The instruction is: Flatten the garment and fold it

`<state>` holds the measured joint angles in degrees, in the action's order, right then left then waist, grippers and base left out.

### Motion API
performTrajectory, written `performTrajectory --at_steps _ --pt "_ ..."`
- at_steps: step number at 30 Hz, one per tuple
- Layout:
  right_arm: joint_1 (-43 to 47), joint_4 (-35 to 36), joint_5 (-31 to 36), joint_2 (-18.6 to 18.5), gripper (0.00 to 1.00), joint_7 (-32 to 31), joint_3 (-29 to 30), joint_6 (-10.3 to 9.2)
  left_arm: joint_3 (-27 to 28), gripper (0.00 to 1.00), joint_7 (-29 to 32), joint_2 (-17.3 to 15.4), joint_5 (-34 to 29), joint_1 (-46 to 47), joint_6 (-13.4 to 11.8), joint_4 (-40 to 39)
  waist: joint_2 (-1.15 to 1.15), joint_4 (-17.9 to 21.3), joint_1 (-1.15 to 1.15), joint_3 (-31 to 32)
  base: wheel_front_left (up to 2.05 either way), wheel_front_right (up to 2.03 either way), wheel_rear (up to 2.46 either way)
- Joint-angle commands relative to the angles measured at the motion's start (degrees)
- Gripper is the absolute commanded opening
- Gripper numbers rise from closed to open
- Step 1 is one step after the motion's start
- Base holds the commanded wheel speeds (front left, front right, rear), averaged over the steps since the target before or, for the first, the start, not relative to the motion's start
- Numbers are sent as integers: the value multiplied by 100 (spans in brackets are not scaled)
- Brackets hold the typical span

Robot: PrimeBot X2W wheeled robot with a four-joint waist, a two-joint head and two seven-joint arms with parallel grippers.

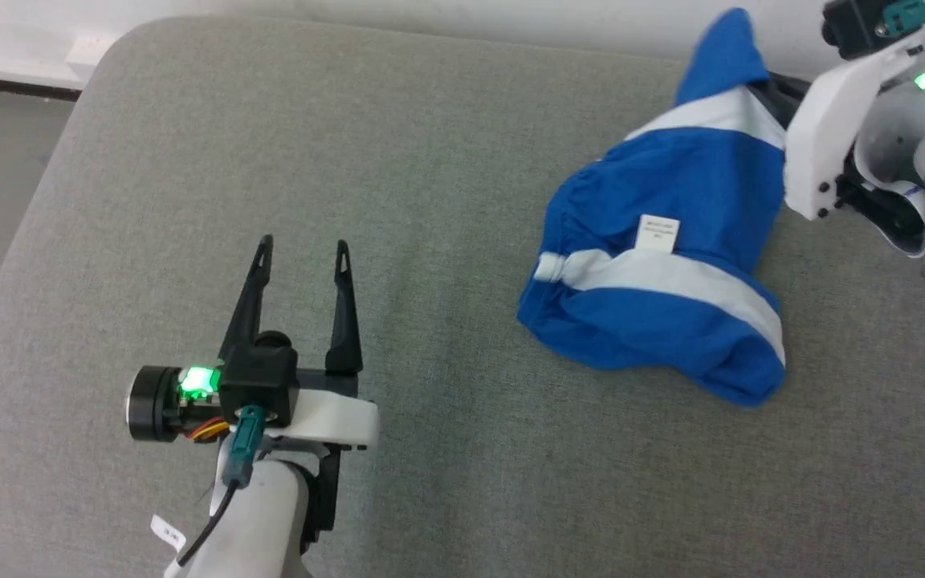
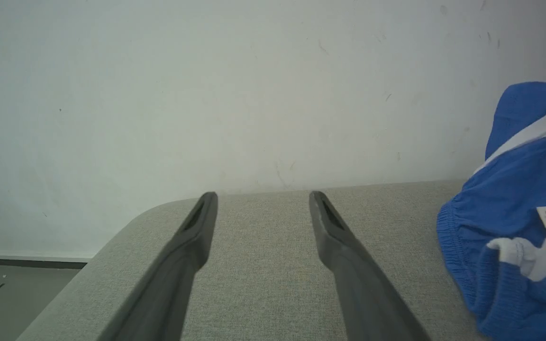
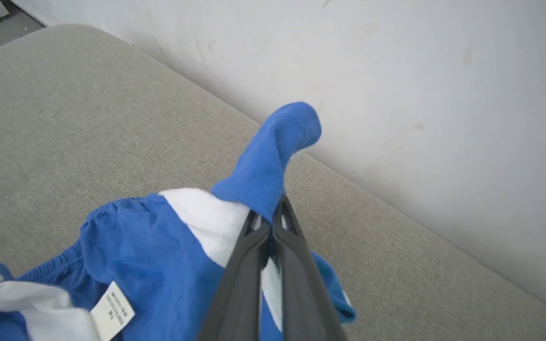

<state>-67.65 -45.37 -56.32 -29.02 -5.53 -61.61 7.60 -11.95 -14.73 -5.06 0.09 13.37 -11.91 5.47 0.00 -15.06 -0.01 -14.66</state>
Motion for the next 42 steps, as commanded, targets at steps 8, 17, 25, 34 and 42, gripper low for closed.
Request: performTrajectory --at_steps 8,17,25,34,42 --pt "537 -1675 29 589 0 -280 -137 -11 -187 100 -27 97 68 251 -20 7 0 -101 1 -187 0 0 0" --pt "573 -2004 526 635 100 1921 -49 -11 35 100 -27 -227 160 349 203 153 0 433 1 273 0 0 0" --pt "1288 142 2096 105 100 2051 2358 -11 102 100 -9 -718 394 1161 1006 782 0 960 1 550 0 0 0" --pt "4200 3133 4281 988 100 2052 5346 -11 -425 100 1413 -1052 853 2584 1879 1665 0 1332 1 646 0 0 0" --pt "5612 4251 5043 1812 100 2052 6040 -11 -2349 100 3294 -1518 2377 3539 1938 1941 0 1609 1 559 0 0 0"
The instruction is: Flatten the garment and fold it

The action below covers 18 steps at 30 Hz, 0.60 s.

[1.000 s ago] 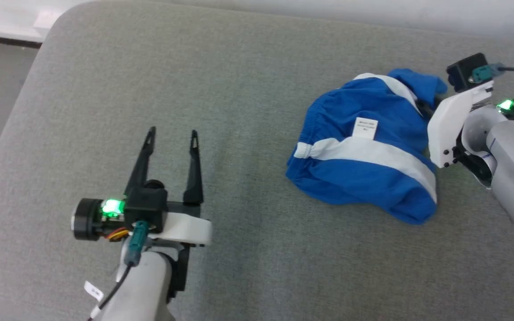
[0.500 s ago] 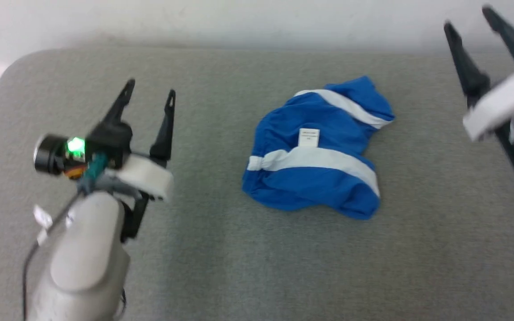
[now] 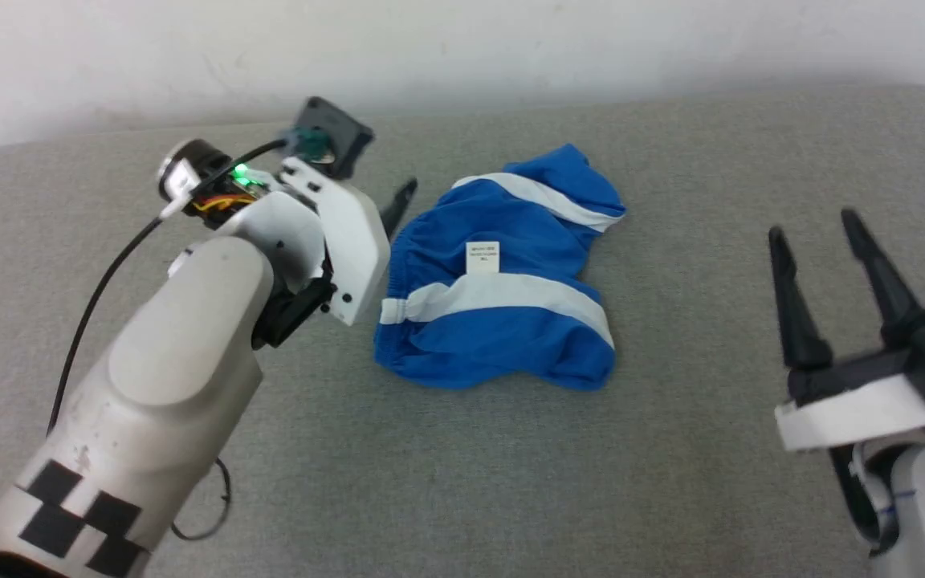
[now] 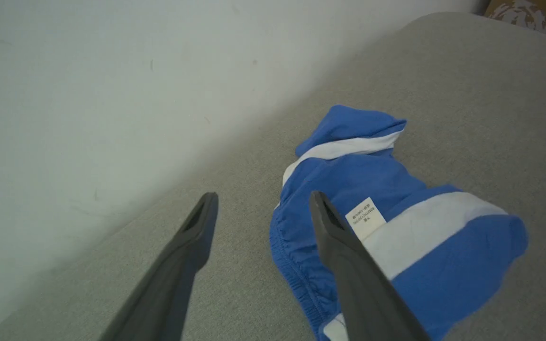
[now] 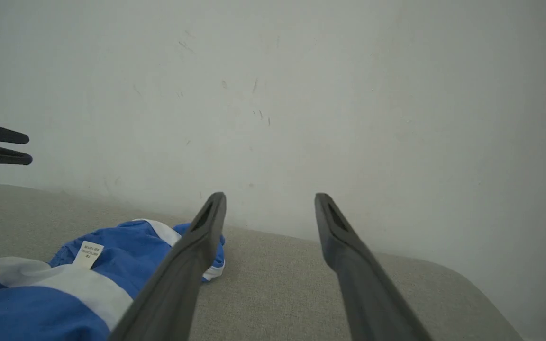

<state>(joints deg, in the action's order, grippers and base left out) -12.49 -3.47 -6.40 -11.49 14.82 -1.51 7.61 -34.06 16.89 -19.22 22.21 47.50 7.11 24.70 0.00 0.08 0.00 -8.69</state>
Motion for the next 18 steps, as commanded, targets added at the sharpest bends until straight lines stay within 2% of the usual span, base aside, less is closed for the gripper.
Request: performTrajectory --at_steps 1,5,10,15,18 --pt "196 96 116 110 100 18 40 -12 -406 100 379 -201 427 228 35 18 0 134 0 -51 0 0 0" --pt "440 152 232 311 100 18 65 -12 -1416 100 1352 -613 1449 599 36 -56 0 324 0 -139 0 0 0" --pt "447 85 240 413 100 18 -6 -12 -2502 100 2255 -982 2261 978 36 -87 0 559 0 -298 0 0 0" --pt "323 -2 280 478 100 18 -75 -12 -3503 100 2689 -1187 2636 1190 37 5 0 760 0 -436 0 0 0" --pt "274 -52 290 508 100 18 -93 -12 -3775 100 2677 -1244 2741 1151 37 88 0 817 0 -488 0 0 0"
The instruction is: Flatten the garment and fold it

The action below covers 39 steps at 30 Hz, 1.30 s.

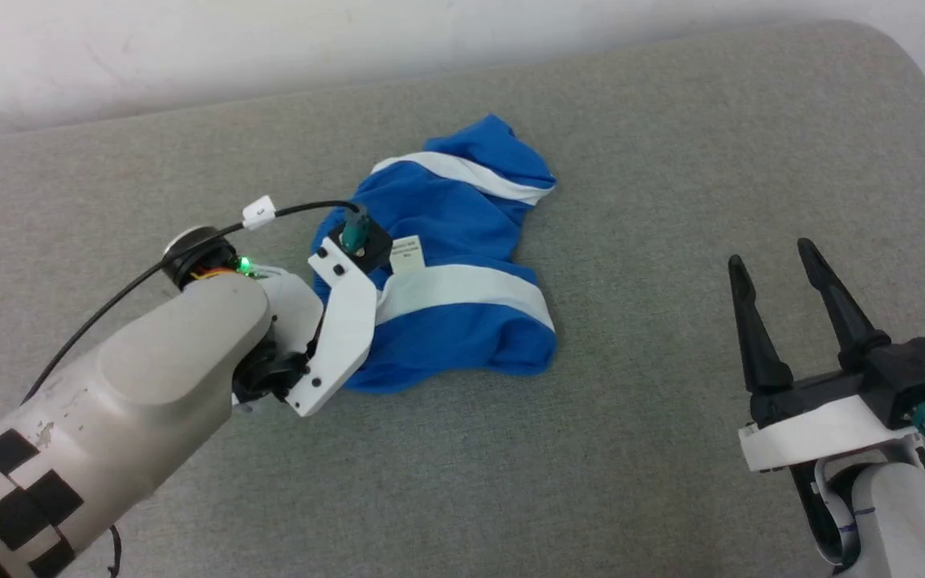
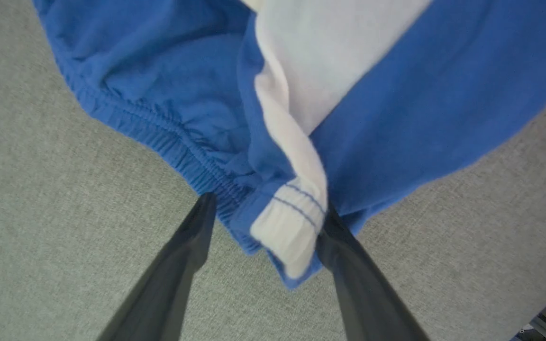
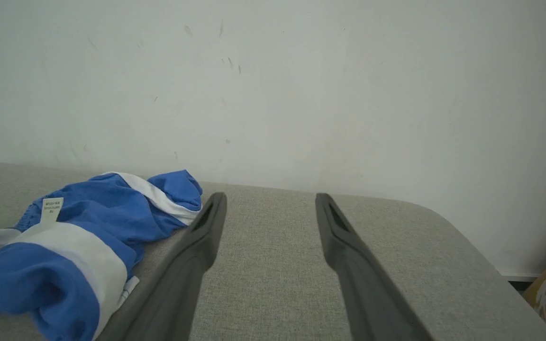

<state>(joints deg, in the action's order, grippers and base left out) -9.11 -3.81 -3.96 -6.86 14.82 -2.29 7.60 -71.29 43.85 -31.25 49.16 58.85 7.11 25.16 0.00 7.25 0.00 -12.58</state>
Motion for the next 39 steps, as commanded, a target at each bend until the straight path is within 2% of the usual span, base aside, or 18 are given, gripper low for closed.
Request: performTrajectory --at_steps 1,2,3,7,13,16,17,20,21,24,28,29,30,32,34,39 --pt "-68 -30 48 56 100 18 -13 -11 -95 100 -52 -48 84 -19 37 59 0 103 0 -109 0 0 0" --pt "-62 -44 54 61 100 18 -1 -11 -126 46 -108 -51 90 -37 37 65 0 92 0 -115 0 0 0" --pt "-49 -50 63 65 100 18 21 -11 -148 0 -189 -50 75 -43 37 54 0 64 0 -112 0 0 0" --pt "38 -58 97 84 100 18 75 -11 -193 0 -679 -169 -149 -6 37 -199 0 -86 0 17 0 0 0" --pt "357 -50 140 113 100 18 140 -11 -177 0 -2036 -689 -556 -210 11 -581 0 -471 0 423 0 0 0" --pt "489 -33 174 134 100 18 172 -11 -107 0 -2596 -999 -616 -630 -294 -732 0 -642 0 561 0 0 0" --pt "489 -33 174 134 100 18 172 -11 -107 0 -2596 -999 -616 -630 -294 -732 0 -642 0 561 0 0 0" --pt "589 -41 200 147 100 18 159 -11 -114 0 -2893 -1260 -597 -1219 -685 -807 0 -793 0 622 0 0 0" --pt "628 -58 228 150 100 18 133 -11 -123 0 -3031 -1349 -521 -1632 -899 -772 0 -867 0 638 0 0 0" --pt "667 -113 246 139 100 18 85 -11 -130 0 -3174 -1366 -318 -2171 -1114 -690 0 -954 0 656 0 0 0" --pt "688 -236 242 84 100 18 7 -11 -140 0 -3210 -1282 -204 -2607 -1204 -524 0 -1061 0 730 0 0 0" --pt "680 -260 241 61 100 18 -22 -11 -95 34 -3351 -1221 -155 -2664 -1221 -529 0 -1090 0 755 0 0 0" --pt "657 -271 234 31 100 18 -39 -11 6 100 -3579 -1150 -120 -2690 -1294 -536 0 -1126 0 785 0 0 0" --pt "617 -270 232 -7 100 18 -56 -11 121 100 -3818 -1081 -73 -2717 -1366 -547 0 -1157 0 824 0 0 0" --pt "502 -257 251 -109 100 18 -109 -11 361 100 -4345 -992 -41 -2738 -1532 -594 0 -1212 0 902 0 0 0" --pt "28 -295 193 -487 100 -3 -392 -11 1018 100 -5629 -876 -152 -2761 -2217 -909 0 -1361 0 1039 0 0 0"
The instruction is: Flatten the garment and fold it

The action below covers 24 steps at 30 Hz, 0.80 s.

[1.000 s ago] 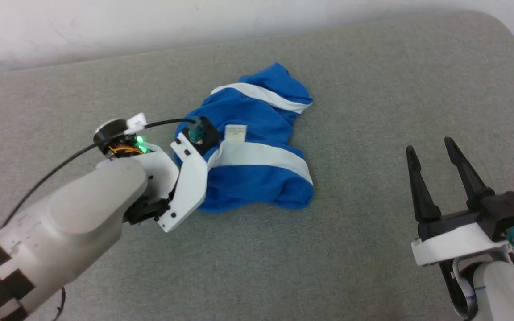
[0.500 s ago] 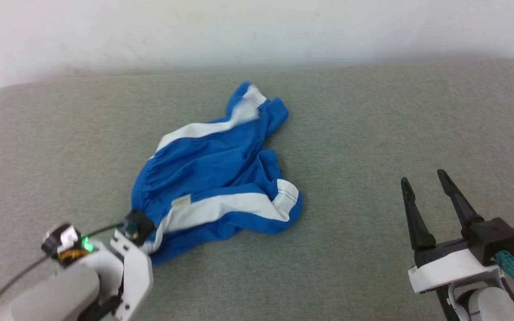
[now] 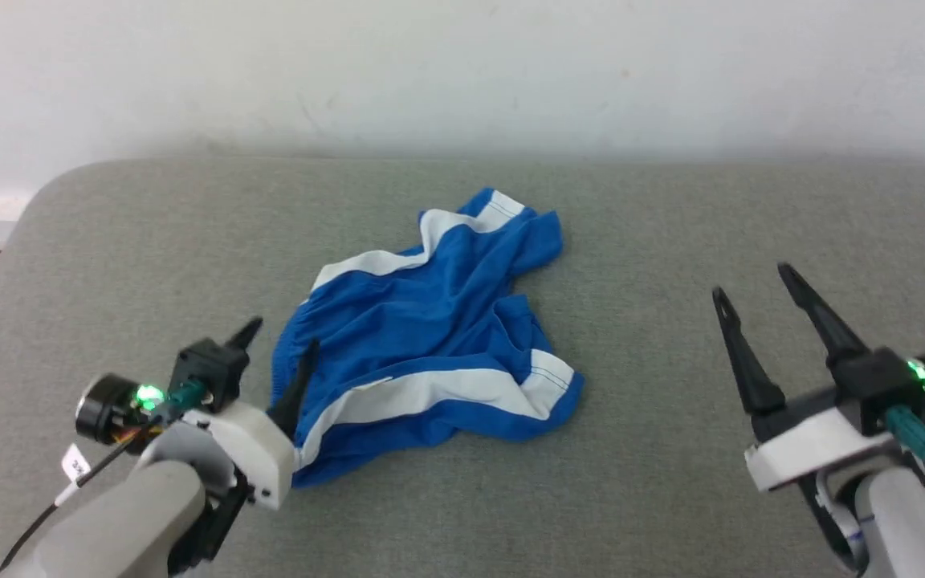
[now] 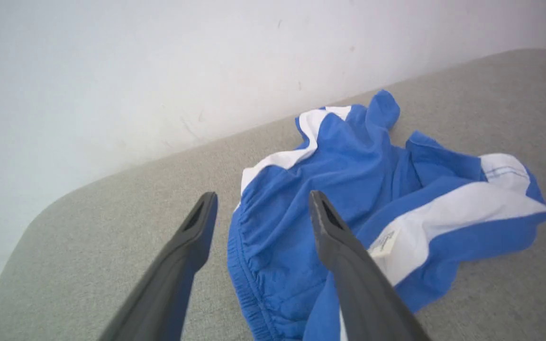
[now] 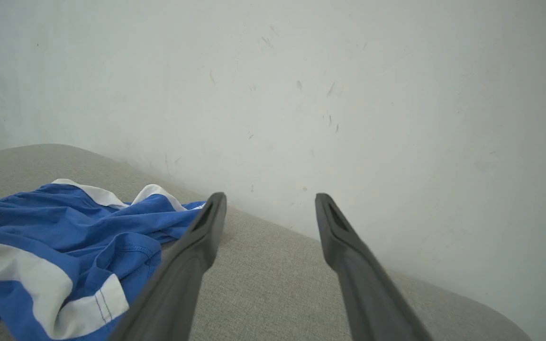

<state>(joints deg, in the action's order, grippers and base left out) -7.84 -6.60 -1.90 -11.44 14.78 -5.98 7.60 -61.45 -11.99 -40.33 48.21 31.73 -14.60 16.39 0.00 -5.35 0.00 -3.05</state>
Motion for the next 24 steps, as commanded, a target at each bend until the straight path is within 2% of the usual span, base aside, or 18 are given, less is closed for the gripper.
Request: performTrajectory --at_steps 1,4,9,14,16,19,24 --pt "-214 -52 -52 -131 100 -53 -119 -11 174 100 -162 44 -109 -68 -190 -117 0 -134 0 100 0 0 0" --pt "-565 -160 -228 -476 100 -410 -559 -11 621 100 -288 114 -432 -175 -675 -441 0 -233 0 99 0 0 0" --pt "-1224 -225 -839 -1171 100 -1239 -1720 -11 2032 100 -298 450 -1517 -830 -1466 -1342 0 -388 0 -15 0 0 0" --pt "-1980 -146 -1737 -1904 100 -2277 -3016 -11 3047 100 -299 892 -2498 -1703 -1943 -1779 0 -547 0 -137 0 0 0" --pt "-2292 -105 -2129 -2132 100 -2697 -3530 -11 3310 100 -299 1072 -2748 -1989 -2012 -1822 0 -604 0 -191 0 0 0" --pt "-2782 -136 -2690 -2371 100 -3277 -4223 -11 3595 100 -300 1350 -3016 -2267 -1915 -1820 0 -697 0 -293 0 0 0" --pt "-3435 -569 -3617 -2284 100 -4022 -4994 -11 3985 100 -300 1795 -3321 -2493 -1558 -1774 0 -834 0 -493 0 0 0"
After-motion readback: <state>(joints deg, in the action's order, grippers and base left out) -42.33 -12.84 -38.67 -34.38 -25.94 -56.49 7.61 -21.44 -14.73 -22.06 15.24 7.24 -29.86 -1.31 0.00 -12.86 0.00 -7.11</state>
